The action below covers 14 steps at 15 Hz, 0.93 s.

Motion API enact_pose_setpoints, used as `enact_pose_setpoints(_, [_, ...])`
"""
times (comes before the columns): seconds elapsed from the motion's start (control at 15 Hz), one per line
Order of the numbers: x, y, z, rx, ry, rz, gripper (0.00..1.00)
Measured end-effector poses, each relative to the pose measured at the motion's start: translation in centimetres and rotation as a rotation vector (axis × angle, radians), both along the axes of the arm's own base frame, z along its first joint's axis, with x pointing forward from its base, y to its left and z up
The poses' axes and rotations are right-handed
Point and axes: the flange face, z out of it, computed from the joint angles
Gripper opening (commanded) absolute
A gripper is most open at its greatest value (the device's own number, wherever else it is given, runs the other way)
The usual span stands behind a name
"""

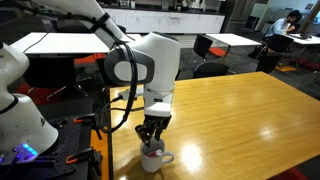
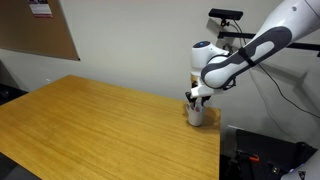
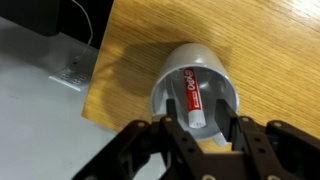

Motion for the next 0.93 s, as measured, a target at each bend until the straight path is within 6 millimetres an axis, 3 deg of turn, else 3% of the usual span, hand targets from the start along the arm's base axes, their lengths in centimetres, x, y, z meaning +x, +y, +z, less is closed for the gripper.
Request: enact_pose_setpoints(0.93, [0.6,-0.9,-2.0,0.001,-0.001,0.066,0.44])
